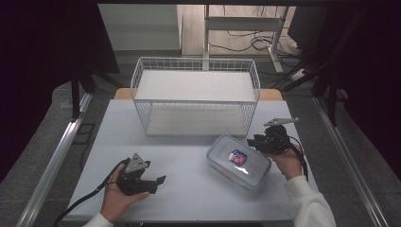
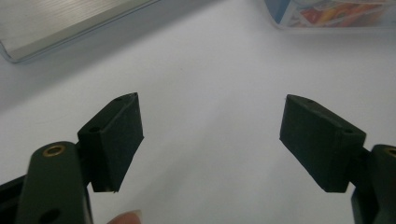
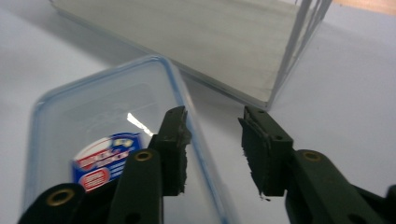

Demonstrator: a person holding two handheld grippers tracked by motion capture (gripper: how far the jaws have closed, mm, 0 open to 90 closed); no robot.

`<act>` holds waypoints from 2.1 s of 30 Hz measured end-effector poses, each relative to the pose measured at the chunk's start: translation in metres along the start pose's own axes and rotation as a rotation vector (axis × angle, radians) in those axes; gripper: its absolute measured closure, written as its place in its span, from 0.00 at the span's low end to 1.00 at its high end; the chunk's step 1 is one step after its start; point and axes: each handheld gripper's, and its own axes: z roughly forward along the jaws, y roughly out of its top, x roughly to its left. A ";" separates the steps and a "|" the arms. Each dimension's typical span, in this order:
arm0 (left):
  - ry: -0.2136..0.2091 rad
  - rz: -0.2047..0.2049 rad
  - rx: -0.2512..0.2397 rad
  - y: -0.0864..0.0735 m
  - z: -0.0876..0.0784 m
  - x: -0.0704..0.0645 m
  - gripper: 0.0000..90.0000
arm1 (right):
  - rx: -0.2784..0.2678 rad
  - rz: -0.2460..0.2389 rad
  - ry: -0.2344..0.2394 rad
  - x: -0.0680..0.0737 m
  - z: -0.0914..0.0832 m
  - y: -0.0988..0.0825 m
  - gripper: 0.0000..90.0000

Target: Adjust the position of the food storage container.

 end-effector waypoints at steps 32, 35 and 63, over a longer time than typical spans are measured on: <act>-0.017 -0.001 0.026 0.000 0.006 -0.001 0.24 | 0.228 -0.364 -0.019 0.022 0.069 0.018 0.99; -0.027 -0.009 0.025 0.000 0.006 0.000 0.24 | 0.246 -0.403 0.002 0.034 0.071 0.019 0.99; -0.016 0.002 0.033 0.000 0.005 0.002 0.24 | 0.058 -0.303 -0.034 0.067 0.009 0.000 0.99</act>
